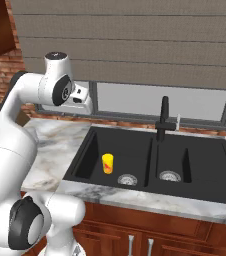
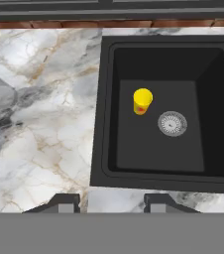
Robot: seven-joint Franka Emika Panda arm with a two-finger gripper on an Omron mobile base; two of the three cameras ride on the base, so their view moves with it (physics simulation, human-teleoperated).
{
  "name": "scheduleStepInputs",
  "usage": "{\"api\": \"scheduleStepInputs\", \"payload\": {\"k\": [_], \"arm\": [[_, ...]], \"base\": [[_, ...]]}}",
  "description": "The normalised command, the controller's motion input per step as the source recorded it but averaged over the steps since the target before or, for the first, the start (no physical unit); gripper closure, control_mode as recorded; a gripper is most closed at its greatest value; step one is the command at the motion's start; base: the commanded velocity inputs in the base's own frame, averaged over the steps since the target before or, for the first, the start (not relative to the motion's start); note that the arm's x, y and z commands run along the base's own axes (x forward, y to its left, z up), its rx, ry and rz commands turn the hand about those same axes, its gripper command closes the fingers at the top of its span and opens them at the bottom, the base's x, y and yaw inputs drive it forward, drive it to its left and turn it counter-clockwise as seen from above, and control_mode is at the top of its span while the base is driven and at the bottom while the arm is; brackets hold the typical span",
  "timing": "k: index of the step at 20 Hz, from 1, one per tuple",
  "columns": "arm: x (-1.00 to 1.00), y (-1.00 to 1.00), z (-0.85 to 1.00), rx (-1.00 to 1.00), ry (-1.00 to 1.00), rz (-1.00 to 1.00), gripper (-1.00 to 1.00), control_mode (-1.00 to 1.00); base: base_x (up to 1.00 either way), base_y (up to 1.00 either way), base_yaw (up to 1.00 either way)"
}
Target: Move any existing items from the left basin to the right basin for drying. Then move the glass cup from the counter to the left basin of the sink for washing.
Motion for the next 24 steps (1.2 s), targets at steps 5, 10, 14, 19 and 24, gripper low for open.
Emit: {"api": "scheduleStepInputs", "payload": {"k": [5, 10, 14, 19, 24], "arm": [[-0.03, 0.00, -0.10, 0.00, 0.00, 0.00, -1.00, -1.00], [0.00, -0.16, -0.45, 0.00, 0.00, 0.00, -1.00, -1.00], [0.00, -0.29, -0.48, 0.00, 0.00, 0.00, -1.00, -1.00], [0.00, -0.38, -0.32, 0.00, 0.00, 0.00, -1.00, -1.00], [0.09, -0.37, -0.28, 0.00, 0.00, 0.00, -1.00, -1.00]], "base": [[0.00, 0.00, 0.00], [0.00, 0.00, 0.00], [0.00, 0.00, 0.00], [0.00, 0.00, 0.00], [0.00, 0.00, 0.00]]}}
